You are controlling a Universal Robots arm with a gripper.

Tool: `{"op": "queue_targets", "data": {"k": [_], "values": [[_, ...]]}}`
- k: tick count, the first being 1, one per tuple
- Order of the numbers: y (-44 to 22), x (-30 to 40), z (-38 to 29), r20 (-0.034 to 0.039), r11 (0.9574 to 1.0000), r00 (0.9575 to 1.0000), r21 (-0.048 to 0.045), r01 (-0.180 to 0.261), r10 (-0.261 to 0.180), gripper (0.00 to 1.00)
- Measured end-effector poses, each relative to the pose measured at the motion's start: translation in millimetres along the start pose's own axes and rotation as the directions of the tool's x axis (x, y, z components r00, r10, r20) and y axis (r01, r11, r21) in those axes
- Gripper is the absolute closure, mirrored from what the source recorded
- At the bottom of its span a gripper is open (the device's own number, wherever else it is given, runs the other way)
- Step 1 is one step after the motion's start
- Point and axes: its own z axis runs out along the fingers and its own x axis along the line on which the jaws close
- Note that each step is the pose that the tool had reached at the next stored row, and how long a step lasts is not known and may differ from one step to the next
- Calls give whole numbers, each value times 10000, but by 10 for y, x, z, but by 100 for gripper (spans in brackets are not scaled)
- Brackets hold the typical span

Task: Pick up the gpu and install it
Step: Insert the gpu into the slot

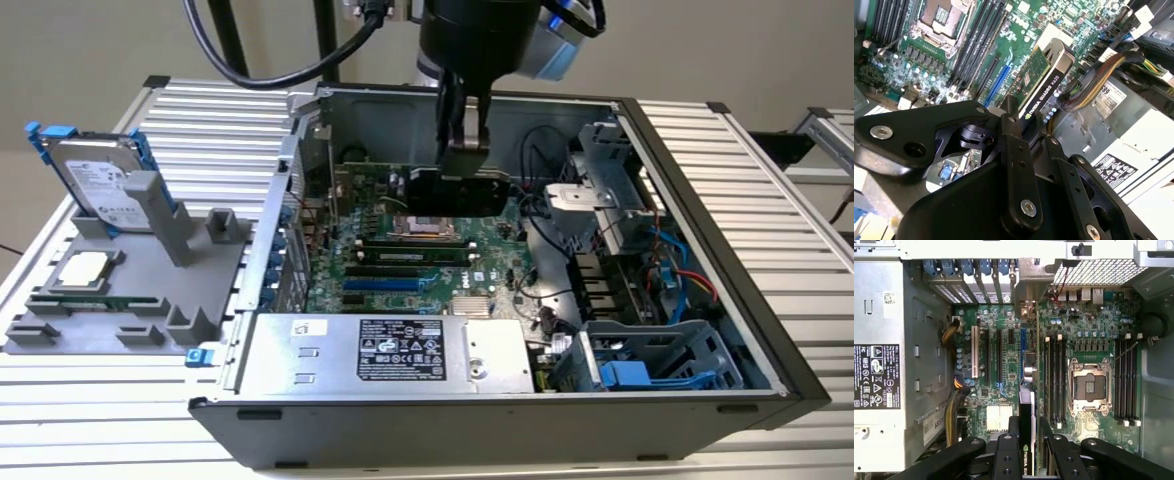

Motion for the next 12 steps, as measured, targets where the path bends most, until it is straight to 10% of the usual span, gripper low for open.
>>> {"op": "queue_targets", "data": {"k": [12], "values": [[0, 0, 22, 0, 10000, 10000, 0, 0, 0, 100]]}}
